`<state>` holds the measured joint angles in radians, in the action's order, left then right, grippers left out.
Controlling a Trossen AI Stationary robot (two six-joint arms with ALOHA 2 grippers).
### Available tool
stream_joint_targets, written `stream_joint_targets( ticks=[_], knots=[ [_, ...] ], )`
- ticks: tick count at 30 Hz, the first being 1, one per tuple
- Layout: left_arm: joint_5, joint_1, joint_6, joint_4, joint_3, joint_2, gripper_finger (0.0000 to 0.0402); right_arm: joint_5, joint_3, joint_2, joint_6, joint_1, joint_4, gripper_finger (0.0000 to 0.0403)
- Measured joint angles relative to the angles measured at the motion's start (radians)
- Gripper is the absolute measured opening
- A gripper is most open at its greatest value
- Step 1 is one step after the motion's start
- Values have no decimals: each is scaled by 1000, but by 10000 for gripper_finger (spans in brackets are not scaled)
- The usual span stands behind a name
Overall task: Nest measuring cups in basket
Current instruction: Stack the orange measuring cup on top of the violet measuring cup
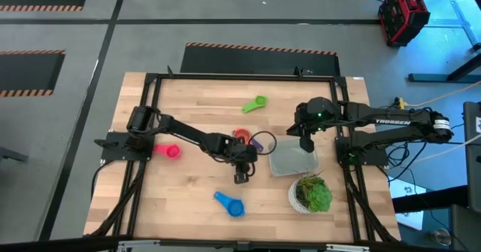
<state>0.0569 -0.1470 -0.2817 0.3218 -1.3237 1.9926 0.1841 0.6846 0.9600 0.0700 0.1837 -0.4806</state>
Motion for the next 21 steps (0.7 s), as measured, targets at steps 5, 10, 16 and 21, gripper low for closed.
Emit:
stream_joint_targets(
  ticks=[5,10,16,21],
  knots=[
    [42,24,0,-29,-1,-7,137,0,0,0,0,0,-1,51],
    [39,40,0,-81,-1,-11,137,0,0,0,0,0,1,51],
    [44,58,-1,-116,-1,-11,137,0,0,0,0,0,0,51],
    [-5,64,-7,-133,-1,-19,137,0,0,0,0,0,0,51]
  ],
)
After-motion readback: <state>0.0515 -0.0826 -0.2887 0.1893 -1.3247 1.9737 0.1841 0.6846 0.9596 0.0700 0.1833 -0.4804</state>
